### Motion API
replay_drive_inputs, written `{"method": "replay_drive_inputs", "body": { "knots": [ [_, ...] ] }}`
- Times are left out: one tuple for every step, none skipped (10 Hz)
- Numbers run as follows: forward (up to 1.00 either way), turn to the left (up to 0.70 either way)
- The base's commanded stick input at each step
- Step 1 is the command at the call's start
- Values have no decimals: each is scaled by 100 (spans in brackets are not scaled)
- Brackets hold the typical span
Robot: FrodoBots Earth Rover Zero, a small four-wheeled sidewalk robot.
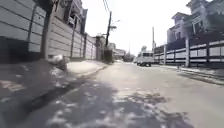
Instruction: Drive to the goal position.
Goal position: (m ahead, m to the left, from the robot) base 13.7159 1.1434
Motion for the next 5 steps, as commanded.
{"method": "replay_drive_inputs", "body": {
  "knots": [
    [100, 0],
    [100, 0],
    [100, 0],
    [100, 0],
    [100, 0]
  ]
}}
